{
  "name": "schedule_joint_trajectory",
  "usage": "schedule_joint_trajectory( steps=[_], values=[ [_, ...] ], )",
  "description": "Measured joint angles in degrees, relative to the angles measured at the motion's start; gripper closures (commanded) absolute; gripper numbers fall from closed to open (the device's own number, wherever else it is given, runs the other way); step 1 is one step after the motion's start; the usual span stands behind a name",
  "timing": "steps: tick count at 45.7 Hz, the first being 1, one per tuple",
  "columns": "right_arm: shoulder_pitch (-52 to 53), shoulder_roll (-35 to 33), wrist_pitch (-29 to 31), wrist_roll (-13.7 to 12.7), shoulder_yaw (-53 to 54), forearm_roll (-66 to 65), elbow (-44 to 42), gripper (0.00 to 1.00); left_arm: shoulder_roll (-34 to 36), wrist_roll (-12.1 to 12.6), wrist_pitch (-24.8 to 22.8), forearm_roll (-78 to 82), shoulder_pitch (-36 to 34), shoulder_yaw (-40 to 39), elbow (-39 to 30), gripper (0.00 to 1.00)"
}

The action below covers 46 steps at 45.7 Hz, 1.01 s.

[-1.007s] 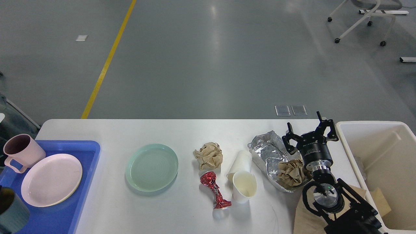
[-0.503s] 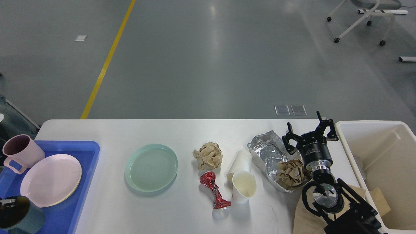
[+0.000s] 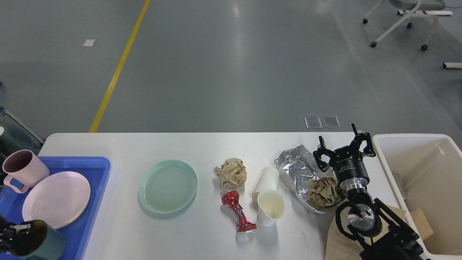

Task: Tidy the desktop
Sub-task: 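Lift the dark green cup and set it on the blue tray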

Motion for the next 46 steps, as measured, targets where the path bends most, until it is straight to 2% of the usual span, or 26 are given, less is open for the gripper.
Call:
schedule_joint_trajectory(
  steps=[13, 17, 21, 26, 29, 30, 37, 46],
  values=[
    [0.0, 0.0, 0.0, 0.0, 0.0, 0.0, 0.0, 0.0, 0.0, -0.1, 1.2, -0.2, 1.0, 0.0, -0.1, 0.97],
    [0.0, 0.0, 0.0, 0.0, 0.0, 0.0, 0.0, 0.0, -0.1, -0.1, 2.0, -0.3, 1.6, 0.0, -0.1, 0.91],
    [0.0, 0.0, 0.0, 0.0, 0.0, 0.0, 0.0, 0.0, -0.1, -0.1, 2.8, -0.4, 1.9, 0.0, -0.1, 0.72],
    [0.0, 0.0, 0.0, 0.0, 0.0, 0.0, 0.0, 0.0, -0.1, -0.1, 3.9, -0.6, 2.0, 0.0, -0.2, 0.39],
    [0.0, 0.0, 0.0, 0.0, 0.0, 0.0, 0.0, 0.0, -0.1, -0.2, 4.4, -1.1, 2.0, 0.0, -0.2, 0.14],
    [0.0, 0.0, 0.0, 0.0, 0.0, 0.0, 0.0, 0.0, -0.1, -0.3, 4.5, -1.4, 2.0, -0.1, -0.2, 0.1],
    [0.0, 0.0, 0.0, 0.0, 0.0, 0.0, 0.0, 0.0, -0.1, -0.3, 4.8, -4.6, 2.2, -0.1, -0.3, 0.05],
    [0.0, 0.0, 0.0, 0.0, 0.0, 0.0, 0.0, 0.0, 0.3, -0.1, 4.0, -5.6, 2.3, 0.7, -0.4, 0.04]
  ],
)
